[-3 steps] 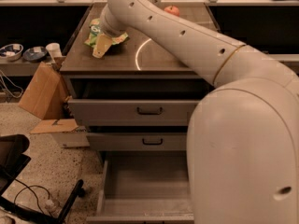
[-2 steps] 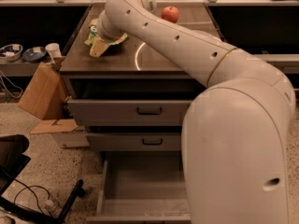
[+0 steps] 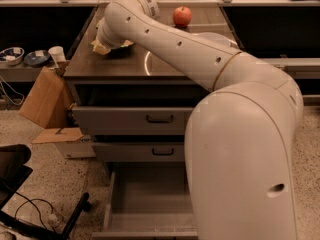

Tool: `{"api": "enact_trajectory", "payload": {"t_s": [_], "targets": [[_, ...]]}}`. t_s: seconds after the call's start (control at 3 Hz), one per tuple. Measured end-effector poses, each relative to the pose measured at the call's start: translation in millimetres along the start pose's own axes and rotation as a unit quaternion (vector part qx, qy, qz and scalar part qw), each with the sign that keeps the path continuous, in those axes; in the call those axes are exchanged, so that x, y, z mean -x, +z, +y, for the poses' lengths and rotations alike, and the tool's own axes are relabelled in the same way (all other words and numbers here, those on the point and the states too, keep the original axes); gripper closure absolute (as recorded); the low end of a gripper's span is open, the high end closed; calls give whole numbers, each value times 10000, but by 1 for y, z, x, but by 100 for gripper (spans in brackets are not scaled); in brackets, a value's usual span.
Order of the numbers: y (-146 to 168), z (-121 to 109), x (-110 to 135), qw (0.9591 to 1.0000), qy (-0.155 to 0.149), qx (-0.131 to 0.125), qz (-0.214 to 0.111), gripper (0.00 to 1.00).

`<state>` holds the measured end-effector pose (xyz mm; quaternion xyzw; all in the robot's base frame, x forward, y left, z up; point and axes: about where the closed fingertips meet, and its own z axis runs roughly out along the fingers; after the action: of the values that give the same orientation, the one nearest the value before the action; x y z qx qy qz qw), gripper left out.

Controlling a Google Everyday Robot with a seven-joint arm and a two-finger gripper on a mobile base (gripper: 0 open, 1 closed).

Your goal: Place green rice chip bag into bottom drawer

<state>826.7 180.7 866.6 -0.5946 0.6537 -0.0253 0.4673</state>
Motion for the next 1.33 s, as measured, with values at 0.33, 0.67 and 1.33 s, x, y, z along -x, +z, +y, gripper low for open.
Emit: {"api": "enact_trajectory", "payload": {"t_s": [0.33, 0.67, 1.33], "targets": [[0, 0, 0, 10000, 0, 0, 0, 87], [0, 0, 0, 10000, 0, 1, 0, 100], [-68, -26, -1, 9992, -316, -220, 39, 100]]}}
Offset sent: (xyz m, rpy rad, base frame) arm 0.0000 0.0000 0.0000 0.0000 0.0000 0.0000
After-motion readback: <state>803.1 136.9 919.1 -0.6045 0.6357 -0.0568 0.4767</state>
